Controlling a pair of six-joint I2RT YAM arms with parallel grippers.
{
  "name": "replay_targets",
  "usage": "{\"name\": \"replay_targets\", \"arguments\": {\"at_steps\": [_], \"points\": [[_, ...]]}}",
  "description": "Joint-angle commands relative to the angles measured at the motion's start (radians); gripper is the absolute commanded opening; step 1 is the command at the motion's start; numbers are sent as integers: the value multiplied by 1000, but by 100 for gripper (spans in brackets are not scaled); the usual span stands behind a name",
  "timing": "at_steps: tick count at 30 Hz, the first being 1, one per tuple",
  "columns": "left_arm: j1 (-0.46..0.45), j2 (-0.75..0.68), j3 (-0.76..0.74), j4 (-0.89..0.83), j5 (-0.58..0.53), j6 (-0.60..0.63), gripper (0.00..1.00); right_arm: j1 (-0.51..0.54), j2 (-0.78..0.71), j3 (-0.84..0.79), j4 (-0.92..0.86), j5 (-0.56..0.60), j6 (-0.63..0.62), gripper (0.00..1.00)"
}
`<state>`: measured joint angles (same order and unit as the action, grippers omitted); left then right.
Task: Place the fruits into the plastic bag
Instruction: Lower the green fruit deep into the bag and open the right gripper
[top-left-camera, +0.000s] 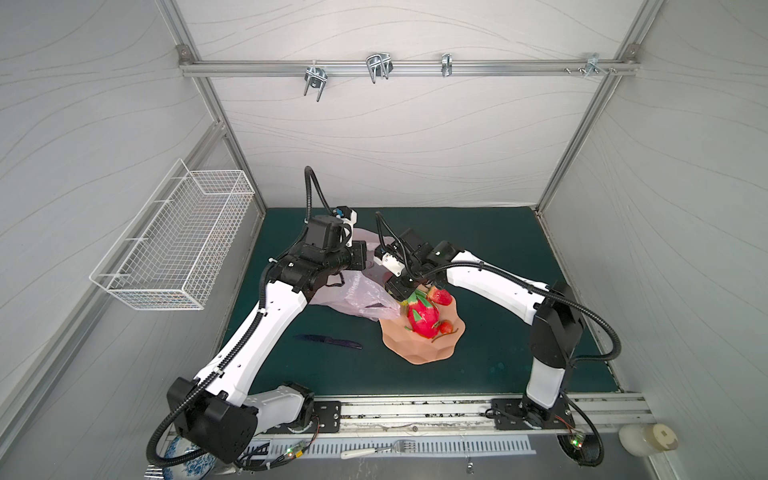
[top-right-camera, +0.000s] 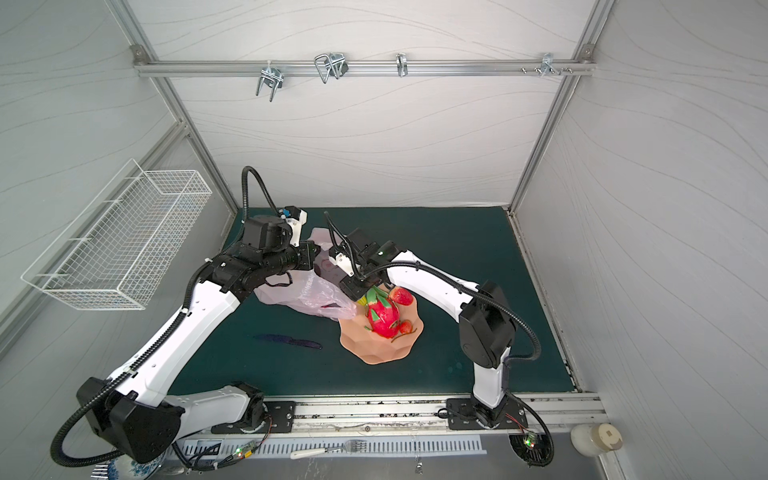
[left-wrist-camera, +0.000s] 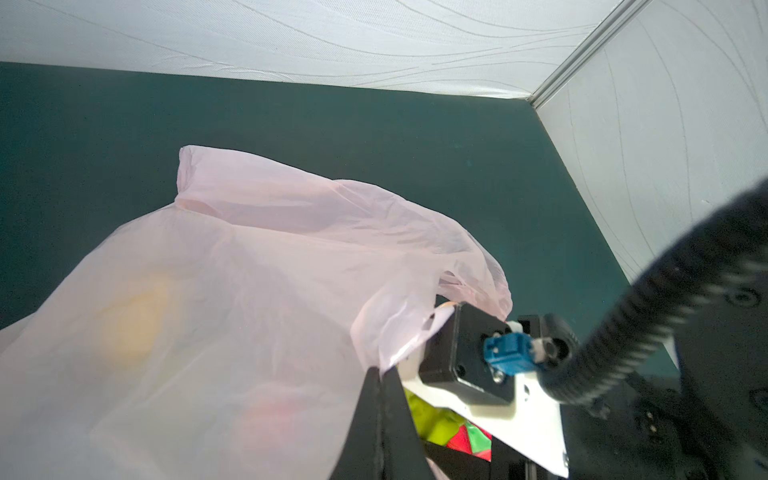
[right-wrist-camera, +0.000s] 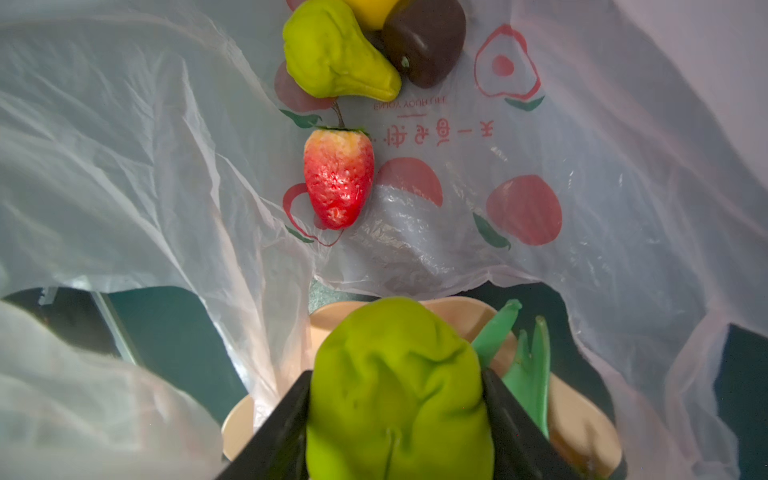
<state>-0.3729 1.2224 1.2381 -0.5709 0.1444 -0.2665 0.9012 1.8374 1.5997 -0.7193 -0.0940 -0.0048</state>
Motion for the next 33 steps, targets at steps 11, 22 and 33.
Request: {"name": "replay_targets", "arguments": {"at_steps": [11,22,33], "points": [[3,-7,32,21,-14,-19,0,-57,-58,-75,161,-232,400,18],[3,-34,-9,40,40,-28,0,-97,-11,-92,239,-293,572,17],[3,-41,-37,42,51,-34,0,-106,108,-28,308,-303,800,17]]}}
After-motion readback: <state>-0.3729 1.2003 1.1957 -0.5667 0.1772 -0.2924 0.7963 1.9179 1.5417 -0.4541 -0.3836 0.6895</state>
